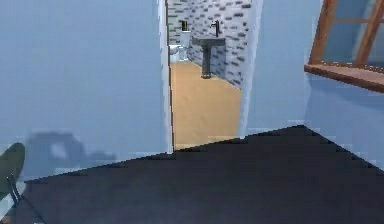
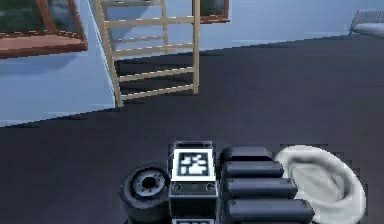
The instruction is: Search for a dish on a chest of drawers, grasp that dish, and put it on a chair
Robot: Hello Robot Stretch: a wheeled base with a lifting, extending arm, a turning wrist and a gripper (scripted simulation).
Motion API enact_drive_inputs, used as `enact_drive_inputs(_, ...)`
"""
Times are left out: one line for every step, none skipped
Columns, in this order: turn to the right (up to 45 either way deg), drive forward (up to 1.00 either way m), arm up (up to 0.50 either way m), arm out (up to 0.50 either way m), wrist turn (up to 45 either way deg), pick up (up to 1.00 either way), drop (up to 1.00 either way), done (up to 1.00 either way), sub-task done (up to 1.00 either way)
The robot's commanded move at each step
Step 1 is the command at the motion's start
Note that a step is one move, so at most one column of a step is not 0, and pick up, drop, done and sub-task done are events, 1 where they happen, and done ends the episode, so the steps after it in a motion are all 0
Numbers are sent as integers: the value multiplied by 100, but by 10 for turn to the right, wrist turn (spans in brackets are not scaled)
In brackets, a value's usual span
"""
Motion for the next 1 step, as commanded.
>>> enact_drive_inputs(0, 100, 0, 0, 0, 0, 0, 0, 0)
